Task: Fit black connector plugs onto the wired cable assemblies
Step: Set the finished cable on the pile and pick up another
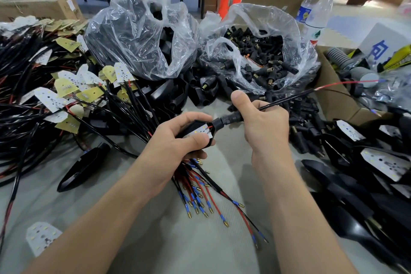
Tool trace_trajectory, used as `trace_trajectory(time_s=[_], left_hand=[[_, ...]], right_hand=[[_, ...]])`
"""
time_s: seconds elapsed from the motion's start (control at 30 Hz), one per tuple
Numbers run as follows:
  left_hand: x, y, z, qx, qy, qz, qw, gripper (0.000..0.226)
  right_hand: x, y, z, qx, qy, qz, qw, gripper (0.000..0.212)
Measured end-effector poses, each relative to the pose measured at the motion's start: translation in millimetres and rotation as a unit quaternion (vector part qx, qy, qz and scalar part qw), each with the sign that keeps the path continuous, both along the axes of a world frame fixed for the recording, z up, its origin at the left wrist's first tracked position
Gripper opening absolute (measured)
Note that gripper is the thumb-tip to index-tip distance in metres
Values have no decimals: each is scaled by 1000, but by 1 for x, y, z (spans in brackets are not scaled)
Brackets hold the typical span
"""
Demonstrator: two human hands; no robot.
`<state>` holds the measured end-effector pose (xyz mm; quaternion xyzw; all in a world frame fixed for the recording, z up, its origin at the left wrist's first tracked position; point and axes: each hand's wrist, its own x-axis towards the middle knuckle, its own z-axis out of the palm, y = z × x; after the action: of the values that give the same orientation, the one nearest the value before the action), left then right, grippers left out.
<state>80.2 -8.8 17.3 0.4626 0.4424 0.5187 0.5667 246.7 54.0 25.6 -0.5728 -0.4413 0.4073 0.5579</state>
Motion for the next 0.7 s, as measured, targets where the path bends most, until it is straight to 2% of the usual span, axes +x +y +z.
trace_trajectory(time_s=[0.13,0.27,0.4,0.57,0.7], left_hand=[[0,-1,1,5,18,6,1000,32],[-1,0,1,17,13,14,1000,40],[-1,1,2,11,8,26,1000,33],[-1,0,1,-7,-3,22,1000,34],[3,0,-1,-20,-20,28,999,33]], right_hand=[[-1,0,0,20,14,31,999,55],[2,-1,0,37,71,111,991,39],[3,0,-1,38,97,145,984,34],[-3,-1,-2,53,74,141,986,35],[-13,-3,-5,48,5,108,993,51]])
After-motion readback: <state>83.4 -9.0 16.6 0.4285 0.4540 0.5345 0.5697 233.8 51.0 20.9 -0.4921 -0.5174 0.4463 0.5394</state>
